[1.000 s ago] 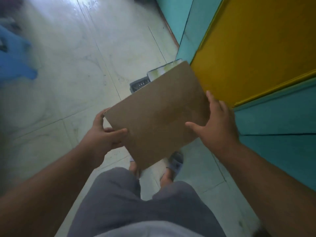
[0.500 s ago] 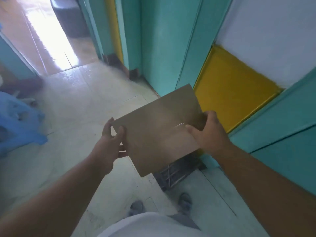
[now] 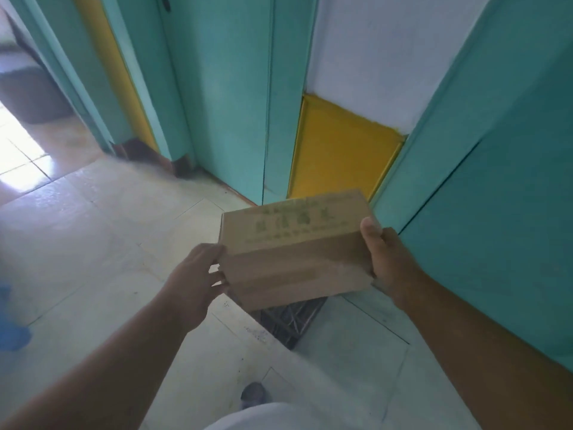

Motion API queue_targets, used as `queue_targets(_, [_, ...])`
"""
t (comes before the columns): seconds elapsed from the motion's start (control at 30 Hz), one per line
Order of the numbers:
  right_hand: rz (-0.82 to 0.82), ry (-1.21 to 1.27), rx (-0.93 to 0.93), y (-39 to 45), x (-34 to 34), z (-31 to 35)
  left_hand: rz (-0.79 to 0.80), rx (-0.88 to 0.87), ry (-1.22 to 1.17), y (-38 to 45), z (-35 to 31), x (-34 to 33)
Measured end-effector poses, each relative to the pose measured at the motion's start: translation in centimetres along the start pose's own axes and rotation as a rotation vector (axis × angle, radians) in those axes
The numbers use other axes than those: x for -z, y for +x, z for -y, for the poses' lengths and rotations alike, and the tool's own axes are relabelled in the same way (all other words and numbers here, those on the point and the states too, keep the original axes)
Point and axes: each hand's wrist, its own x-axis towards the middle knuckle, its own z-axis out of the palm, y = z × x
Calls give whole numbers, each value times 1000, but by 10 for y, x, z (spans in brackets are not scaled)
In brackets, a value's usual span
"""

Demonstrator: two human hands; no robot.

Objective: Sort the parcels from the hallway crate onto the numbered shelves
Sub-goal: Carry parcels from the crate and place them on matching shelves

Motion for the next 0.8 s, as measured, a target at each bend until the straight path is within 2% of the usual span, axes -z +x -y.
queue_targets(0.3, [16, 227, -170, -60, 97, -100, 329, -25, 249, -66, 31, -69])
queue_targets(0.43, [-101, 409, -268, -105, 155, -138, 534, -58, 457, -107, 62, -120])
queue_targets(0.53, [-198, 442, -347, -135, 191, -167, 646, -79, 503, -137, 85, -160])
queue_targets(0.7, [-278, 481, -426, -175, 222, -210, 711, -114, 549, -173, 112, -202])
queue_targets(0.8, [-272, 518, -417, -197, 227, -226, 569, -81, 478, -179, 125, -212])
